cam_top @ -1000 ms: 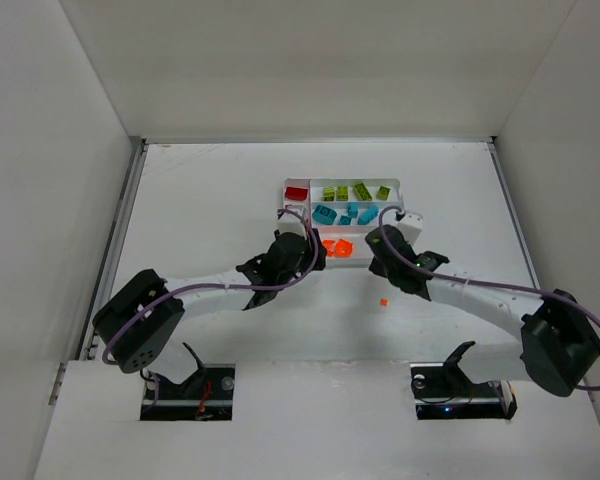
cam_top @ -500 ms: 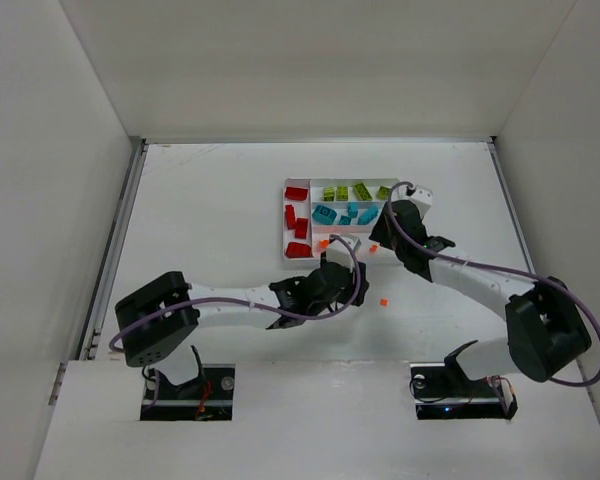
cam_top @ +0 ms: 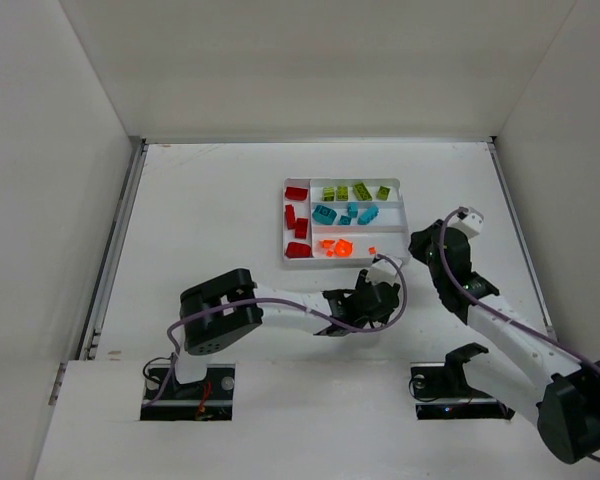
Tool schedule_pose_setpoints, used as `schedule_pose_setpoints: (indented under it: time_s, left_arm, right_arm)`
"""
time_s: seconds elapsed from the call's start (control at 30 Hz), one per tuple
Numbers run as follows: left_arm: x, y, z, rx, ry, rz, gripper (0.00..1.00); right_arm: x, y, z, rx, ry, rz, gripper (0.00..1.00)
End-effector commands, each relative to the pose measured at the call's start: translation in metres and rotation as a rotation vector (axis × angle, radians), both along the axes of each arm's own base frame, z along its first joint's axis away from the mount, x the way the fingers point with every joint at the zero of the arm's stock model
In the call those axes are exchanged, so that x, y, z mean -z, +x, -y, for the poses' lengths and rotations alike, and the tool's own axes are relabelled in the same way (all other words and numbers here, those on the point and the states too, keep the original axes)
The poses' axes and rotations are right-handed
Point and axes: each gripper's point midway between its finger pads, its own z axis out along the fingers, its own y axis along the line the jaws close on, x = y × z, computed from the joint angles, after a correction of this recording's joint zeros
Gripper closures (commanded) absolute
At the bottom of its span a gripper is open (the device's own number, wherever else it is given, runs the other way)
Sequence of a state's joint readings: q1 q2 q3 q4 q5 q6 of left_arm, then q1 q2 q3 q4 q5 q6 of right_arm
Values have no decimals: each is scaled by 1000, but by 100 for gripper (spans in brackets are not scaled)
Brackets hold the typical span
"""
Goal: Sort the legos into containers by color
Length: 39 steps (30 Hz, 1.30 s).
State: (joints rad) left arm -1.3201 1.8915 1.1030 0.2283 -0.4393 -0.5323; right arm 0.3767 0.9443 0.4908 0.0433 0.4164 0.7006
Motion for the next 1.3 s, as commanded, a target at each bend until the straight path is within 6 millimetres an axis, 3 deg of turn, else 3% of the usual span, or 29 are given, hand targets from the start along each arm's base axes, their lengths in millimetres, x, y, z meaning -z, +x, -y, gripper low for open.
schedule_pose_setpoints:
  time_s: [0.0, 0.23, 0.97, 1.27]
  left_arm:
    - [-12, 12, 4, -53, 5, 30, 58]
    - [2, 14, 13, -64, 31, 19, 61]
    - [25, 14, 18, -53, 94, -1, 72]
    - [39, 13, 11, -66, 148, 4, 71]
  right_arm:
    - [-17, 6, 6, 28, 87, 94, 76]
    - [-14, 6, -13, -61, 152, 101, 74]
    - [-23, 5, -13, -60, 171, 147, 65]
    - [-26, 3, -13, -66, 176, 158, 65]
